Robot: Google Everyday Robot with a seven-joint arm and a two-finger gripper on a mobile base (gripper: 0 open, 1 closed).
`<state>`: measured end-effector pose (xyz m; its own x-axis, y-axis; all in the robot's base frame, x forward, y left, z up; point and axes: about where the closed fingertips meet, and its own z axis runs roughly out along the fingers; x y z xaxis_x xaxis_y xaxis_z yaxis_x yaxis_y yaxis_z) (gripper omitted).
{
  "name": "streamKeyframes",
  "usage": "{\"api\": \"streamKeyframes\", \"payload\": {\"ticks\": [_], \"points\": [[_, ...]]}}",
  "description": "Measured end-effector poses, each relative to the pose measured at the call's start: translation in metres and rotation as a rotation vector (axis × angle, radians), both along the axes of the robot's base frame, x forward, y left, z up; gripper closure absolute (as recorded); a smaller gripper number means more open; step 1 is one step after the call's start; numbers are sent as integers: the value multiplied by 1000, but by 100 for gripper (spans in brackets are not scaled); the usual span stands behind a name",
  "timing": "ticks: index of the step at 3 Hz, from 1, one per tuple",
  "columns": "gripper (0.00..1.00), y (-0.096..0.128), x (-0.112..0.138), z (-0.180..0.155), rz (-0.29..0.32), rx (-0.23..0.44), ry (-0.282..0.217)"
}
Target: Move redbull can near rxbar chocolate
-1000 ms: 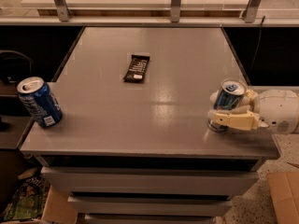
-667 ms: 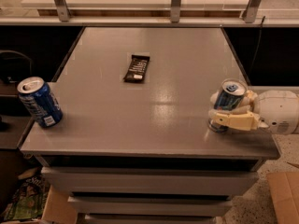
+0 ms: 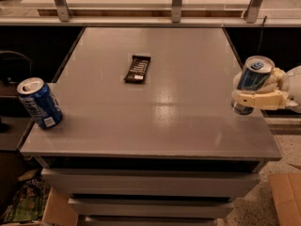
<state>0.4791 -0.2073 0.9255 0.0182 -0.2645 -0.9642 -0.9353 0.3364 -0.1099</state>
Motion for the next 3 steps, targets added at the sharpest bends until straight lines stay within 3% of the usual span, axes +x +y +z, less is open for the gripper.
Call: {"api": "streamKeyframes", "payload": {"ticks": [1,3], "points": [[100,0,0,0,0,0,0],[100,27,43,7,107,17,-14]]}}
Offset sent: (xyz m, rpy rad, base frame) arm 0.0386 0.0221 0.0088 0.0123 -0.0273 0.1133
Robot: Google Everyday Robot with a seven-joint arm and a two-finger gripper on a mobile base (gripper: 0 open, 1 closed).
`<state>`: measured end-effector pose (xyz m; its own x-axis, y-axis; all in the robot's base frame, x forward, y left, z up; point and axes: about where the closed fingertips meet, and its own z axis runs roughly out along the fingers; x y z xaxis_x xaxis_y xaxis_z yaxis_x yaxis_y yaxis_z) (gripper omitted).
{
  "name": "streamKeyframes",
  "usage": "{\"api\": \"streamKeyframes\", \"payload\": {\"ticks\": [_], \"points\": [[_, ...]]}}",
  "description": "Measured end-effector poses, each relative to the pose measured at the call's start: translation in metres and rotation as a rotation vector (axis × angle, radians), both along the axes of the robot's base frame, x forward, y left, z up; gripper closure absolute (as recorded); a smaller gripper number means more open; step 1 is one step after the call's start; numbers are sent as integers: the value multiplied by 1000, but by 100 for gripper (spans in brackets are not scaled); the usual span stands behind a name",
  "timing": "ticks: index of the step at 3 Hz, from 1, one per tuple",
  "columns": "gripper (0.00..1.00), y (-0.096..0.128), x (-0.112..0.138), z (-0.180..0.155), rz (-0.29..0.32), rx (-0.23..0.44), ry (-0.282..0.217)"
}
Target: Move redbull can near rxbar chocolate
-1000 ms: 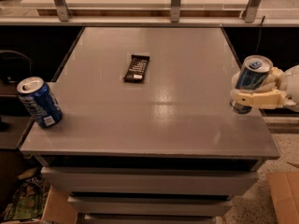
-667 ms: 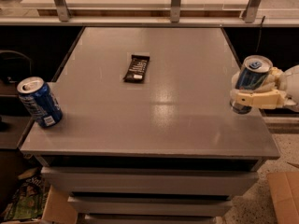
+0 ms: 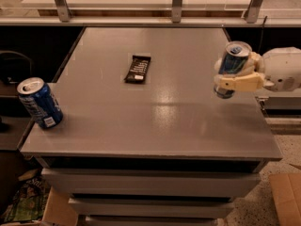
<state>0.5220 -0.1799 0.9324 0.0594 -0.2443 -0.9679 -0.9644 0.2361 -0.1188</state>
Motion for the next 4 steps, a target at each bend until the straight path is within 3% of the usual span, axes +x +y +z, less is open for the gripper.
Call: {"api": "streamKeyframes", "payload": {"ticks": [4], "points": [[100,136,99,-7,134,76,32]]}}
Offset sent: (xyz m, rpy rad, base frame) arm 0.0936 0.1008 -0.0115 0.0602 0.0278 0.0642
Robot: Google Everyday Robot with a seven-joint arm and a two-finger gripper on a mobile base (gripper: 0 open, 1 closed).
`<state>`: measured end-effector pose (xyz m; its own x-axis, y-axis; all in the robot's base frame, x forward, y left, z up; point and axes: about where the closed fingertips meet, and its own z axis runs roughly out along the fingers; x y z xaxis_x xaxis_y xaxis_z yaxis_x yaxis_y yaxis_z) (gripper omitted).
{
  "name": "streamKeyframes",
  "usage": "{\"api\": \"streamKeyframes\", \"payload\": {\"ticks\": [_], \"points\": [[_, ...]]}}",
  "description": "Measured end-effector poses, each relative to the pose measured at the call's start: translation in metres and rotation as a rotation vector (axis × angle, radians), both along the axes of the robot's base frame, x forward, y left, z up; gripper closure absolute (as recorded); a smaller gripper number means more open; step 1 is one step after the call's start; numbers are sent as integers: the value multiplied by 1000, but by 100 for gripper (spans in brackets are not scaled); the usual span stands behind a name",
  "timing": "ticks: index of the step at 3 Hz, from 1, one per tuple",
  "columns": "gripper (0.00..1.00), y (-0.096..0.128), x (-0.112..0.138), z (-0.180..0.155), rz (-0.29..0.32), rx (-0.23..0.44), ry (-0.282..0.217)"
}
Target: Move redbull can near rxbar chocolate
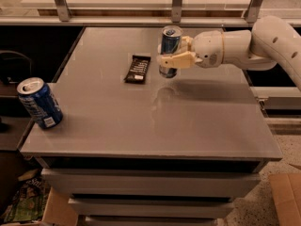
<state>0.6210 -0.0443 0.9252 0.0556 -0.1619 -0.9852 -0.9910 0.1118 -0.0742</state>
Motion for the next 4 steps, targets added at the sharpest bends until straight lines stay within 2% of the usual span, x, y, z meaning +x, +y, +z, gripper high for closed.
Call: {"api": "streamKeyframes", "payload": {"ticks": [3,4], "points": [[100,14,25,-16,25,10,55],[100,18,35,-24,20,-9,75]]}}
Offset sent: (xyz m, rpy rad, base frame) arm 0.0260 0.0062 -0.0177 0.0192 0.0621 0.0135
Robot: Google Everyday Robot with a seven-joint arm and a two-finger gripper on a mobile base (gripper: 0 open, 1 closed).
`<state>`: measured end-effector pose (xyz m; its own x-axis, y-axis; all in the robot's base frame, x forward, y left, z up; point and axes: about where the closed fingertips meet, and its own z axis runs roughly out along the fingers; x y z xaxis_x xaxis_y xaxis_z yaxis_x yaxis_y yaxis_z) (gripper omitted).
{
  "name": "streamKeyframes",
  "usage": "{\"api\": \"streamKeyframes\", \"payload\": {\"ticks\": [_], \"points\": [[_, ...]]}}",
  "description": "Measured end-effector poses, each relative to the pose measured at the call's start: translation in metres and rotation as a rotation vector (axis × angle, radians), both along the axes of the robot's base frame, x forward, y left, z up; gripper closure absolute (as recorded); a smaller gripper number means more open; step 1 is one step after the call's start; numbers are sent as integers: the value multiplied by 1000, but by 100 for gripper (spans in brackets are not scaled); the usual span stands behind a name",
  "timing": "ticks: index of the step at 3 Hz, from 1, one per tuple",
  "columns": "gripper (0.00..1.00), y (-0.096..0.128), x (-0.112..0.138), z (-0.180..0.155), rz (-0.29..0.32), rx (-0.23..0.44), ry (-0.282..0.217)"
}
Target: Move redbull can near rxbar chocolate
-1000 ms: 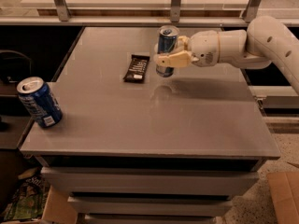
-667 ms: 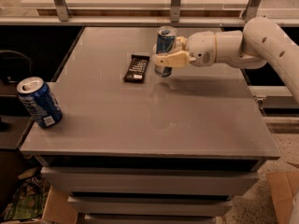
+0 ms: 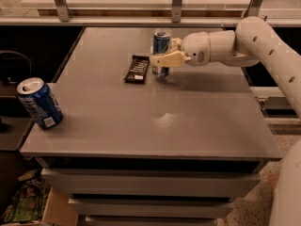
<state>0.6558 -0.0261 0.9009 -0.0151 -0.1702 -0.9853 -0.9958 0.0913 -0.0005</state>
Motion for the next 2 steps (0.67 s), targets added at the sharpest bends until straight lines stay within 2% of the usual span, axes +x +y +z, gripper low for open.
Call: {"api": "streamKeyframes", "payload": {"ticks": [2], "points": [[100,5,17,-15,-15,-16,28]]}}
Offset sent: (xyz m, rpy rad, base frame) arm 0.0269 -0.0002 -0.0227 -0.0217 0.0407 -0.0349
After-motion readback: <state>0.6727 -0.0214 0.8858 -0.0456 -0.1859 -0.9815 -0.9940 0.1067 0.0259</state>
